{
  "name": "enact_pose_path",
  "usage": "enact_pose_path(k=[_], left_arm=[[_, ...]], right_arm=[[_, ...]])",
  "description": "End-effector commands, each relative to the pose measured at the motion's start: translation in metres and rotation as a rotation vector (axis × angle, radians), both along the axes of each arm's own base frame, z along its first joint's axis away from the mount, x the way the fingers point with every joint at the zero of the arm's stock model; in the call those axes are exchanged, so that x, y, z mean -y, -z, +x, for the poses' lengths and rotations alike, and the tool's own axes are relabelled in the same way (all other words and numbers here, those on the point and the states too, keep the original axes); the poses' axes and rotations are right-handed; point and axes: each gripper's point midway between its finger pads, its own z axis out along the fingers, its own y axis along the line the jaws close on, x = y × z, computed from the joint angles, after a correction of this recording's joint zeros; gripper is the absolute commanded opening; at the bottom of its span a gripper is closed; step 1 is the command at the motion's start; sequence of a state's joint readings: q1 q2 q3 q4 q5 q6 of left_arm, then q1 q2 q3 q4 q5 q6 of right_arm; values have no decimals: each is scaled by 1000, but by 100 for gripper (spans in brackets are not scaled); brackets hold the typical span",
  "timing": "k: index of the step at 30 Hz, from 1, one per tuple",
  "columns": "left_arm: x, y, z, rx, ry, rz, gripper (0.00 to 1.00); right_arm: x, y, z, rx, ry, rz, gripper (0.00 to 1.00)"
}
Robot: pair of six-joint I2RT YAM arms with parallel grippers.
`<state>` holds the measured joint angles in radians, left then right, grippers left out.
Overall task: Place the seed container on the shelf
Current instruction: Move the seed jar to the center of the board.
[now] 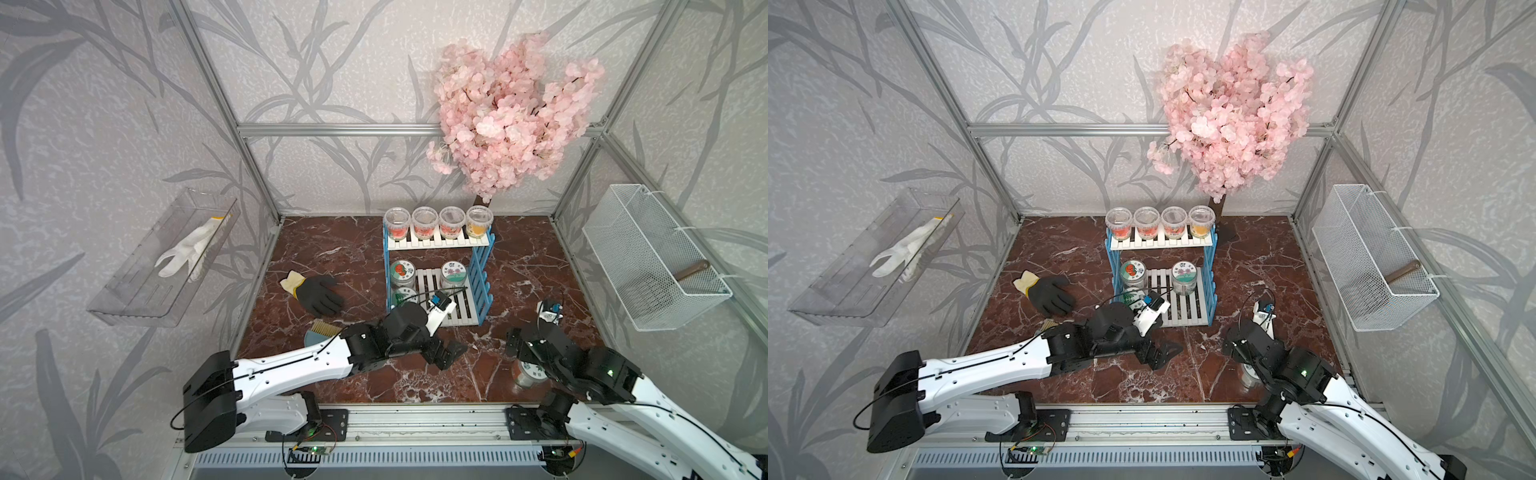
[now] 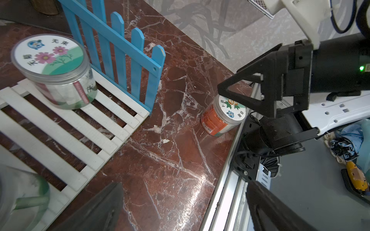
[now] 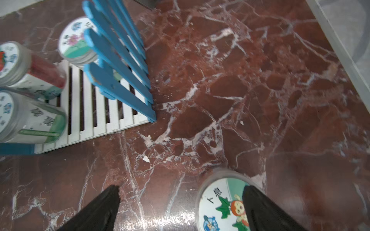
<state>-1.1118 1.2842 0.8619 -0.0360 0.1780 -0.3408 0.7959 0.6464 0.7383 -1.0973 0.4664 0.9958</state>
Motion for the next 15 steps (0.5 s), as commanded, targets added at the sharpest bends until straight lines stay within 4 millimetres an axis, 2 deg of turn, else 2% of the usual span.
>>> enact_pose_path(k=[1, 3, 5, 11, 13, 15], left_arm=[[22, -13, -1, 34, 61, -27, 100], [29, -7, 2, 28, 70, -7, 100], [37, -1, 3, 17, 79, 7, 100], [45, 12, 2, 14, 113, 40, 100], [42, 15, 3, 22, 119, 65, 100], [40, 15, 3, 25, 121, 75, 100]], right_arm=[[10, 10, -11, -104, 94, -31, 99], [27, 17, -10, -96, 179, -90, 99], [34, 25, -10, -95, 239, -88, 99], [69, 23, -22, -43, 427, -139, 99], [72, 33, -30, -59, 488, -101, 99], [64, 42, -29, -74, 464, -61, 99]])
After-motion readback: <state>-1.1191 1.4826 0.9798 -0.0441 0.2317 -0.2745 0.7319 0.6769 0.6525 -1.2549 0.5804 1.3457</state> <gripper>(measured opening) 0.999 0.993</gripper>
